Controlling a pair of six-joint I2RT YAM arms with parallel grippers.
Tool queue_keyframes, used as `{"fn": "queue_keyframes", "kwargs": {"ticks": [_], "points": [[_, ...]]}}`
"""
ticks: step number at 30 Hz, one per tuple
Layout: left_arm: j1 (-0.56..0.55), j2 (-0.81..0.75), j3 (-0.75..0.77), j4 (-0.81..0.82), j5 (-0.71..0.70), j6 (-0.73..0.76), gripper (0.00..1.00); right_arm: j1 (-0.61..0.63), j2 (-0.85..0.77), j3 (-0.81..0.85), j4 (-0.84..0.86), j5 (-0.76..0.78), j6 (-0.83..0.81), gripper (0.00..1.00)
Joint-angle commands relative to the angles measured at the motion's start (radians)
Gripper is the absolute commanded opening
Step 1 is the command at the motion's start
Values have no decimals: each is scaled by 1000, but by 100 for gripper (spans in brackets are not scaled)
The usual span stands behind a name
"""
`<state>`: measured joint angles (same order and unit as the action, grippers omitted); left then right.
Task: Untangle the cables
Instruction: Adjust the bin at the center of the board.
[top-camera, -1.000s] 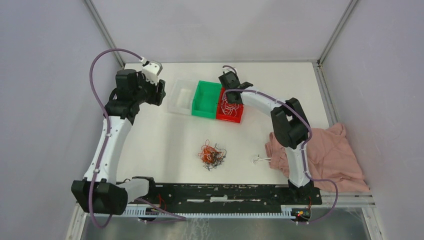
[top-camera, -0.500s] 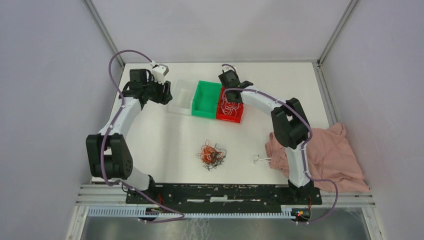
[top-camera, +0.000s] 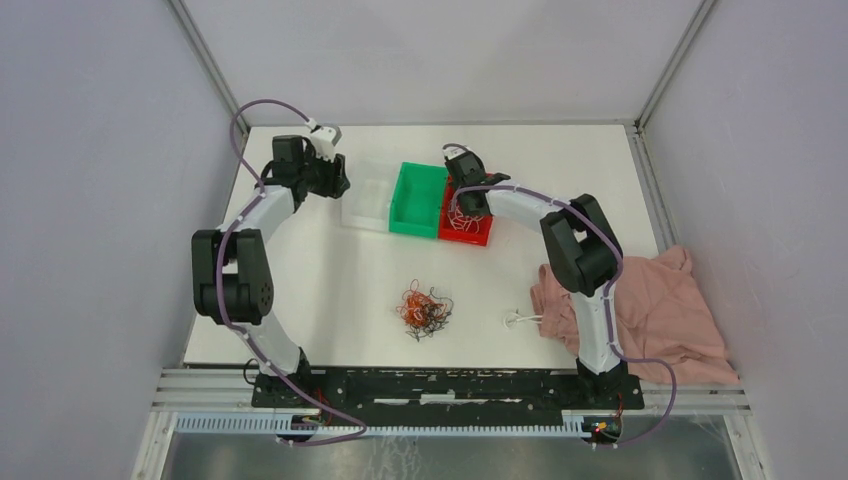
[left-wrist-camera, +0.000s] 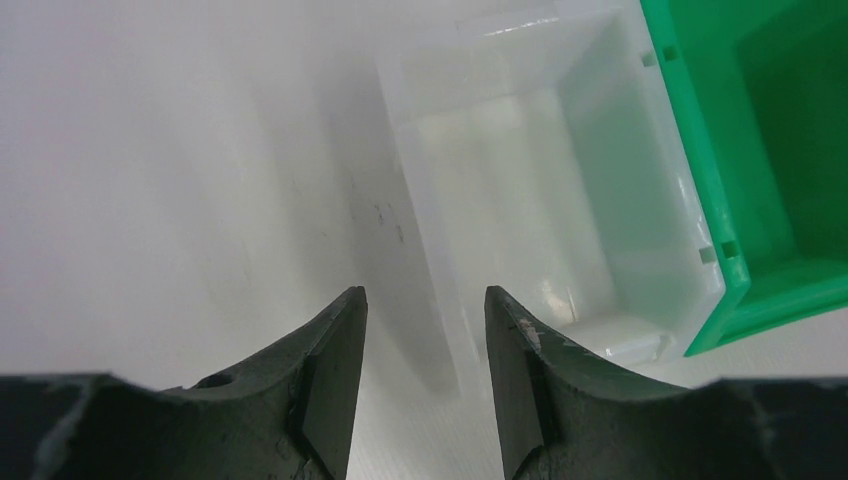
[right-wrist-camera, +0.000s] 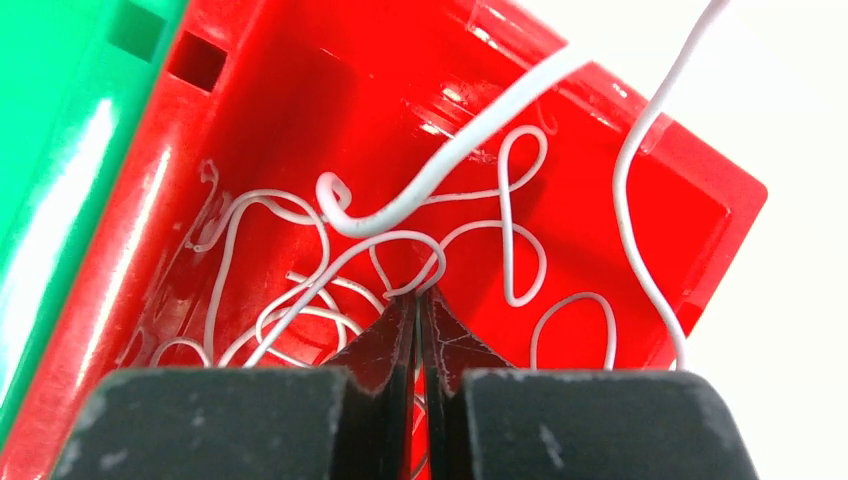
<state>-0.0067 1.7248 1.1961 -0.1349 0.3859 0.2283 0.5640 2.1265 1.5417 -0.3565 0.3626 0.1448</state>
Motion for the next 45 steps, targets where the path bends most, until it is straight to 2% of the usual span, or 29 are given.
{"fn": "queue_keyframes", "kwargs": {"ticks": [1, 8, 14, 16, 17, 21, 24, 26, 33, 38, 45], "points": [[4, 63, 51, 91, 28, -73, 52, -15, -26, -7, 75, -46, -65, 7], [5, 80, -13, 79, 72, -77, 39, -15, -31, -15, 111, -80, -94, 8], [5, 1, -108, 77, 80, -69, 31, -29, -56, -18, 125, -56, -69, 11], [6, -36, -139, 70, 86, -60, 28, -36, -74, -17, 125, -56, -65, 19], [7, -53, -156, 65, 87, -61, 27, -37, -84, -17, 124, -57, -64, 28], [6, -142, -221, 42, 105, -83, 26, -39, -148, -34, 114, -79, -47, 54], [6, -217, -274, 60, 102, -119, 26, -40, -213, -59, 96, -106, -29, 64], [7, -262, -298, 75, 75, -155, 26, -40, -250, -66, 66, -138, -23, 66], [4, -359, -342, 91, 21, -241, 28, -40, -323, -46, -75, -296, 33, 65], [5, -369, -389, 129, -4, -299, 29, -41, -362, -34, -95, -398, 165, 64], [4, -391, -496, 257, -170, -418, 26, -40, -489, -104, -128, -295, 284, 70]]}}
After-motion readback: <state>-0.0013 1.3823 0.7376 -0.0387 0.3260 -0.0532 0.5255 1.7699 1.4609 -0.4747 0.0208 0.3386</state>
